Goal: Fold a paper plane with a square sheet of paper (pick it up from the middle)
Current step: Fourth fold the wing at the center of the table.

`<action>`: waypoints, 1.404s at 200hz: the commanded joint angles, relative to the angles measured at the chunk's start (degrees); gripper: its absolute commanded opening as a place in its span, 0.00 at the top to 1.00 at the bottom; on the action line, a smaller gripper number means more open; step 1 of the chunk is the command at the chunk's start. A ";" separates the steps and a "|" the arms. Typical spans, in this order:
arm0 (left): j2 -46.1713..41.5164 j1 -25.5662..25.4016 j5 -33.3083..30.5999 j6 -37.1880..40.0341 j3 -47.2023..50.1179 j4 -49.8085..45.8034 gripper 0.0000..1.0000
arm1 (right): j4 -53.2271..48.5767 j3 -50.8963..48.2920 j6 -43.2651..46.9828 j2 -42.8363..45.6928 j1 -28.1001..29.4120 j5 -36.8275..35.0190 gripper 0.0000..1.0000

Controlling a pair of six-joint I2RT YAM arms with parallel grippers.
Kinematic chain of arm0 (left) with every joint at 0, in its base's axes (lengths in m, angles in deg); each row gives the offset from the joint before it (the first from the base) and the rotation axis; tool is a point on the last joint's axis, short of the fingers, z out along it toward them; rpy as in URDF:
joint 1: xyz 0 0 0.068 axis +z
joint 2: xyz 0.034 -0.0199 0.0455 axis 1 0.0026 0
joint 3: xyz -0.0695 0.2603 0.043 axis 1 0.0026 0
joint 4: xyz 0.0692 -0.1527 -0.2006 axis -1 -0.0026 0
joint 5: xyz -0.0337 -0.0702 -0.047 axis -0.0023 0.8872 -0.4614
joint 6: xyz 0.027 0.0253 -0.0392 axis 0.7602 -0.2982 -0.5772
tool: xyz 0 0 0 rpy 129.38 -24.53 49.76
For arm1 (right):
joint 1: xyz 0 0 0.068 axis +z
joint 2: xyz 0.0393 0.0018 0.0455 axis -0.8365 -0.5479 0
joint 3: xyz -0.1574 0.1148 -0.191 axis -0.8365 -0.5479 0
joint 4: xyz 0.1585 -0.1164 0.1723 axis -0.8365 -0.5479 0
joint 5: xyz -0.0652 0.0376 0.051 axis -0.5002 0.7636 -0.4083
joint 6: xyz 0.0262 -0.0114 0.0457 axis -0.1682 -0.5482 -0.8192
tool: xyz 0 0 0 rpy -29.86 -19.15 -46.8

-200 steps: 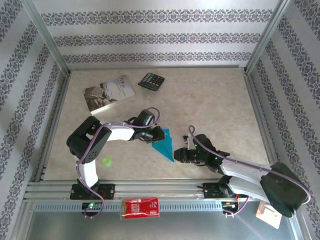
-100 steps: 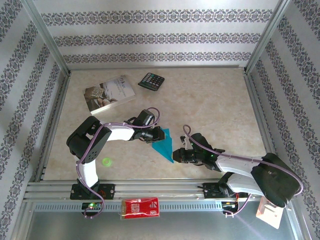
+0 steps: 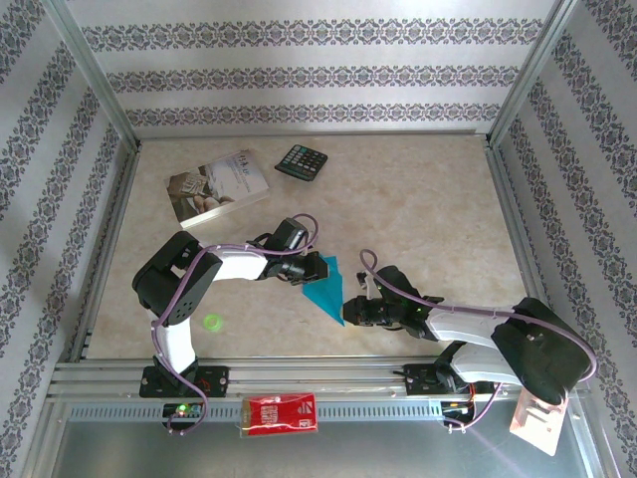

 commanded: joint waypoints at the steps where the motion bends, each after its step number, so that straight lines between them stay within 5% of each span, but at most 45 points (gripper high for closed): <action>1: 0.18 1.18 -3.31 1.81 1.50 -5.81 0.86 | 0.95 0.39 1.53 -0.65 0.59 -0.60 0.94; 162: -0.43 1.27 -3.81 1.84 1.94 -5.86 0.86 | 0.94 0.13 2.72 -4.08 0.43 -1.08 0.95; 281: 0.17 1.36 -3.71 2.04 1.91 -5.84 0.86 | -3.01 0.84 1.69 4.49 0.38 0.42 0.91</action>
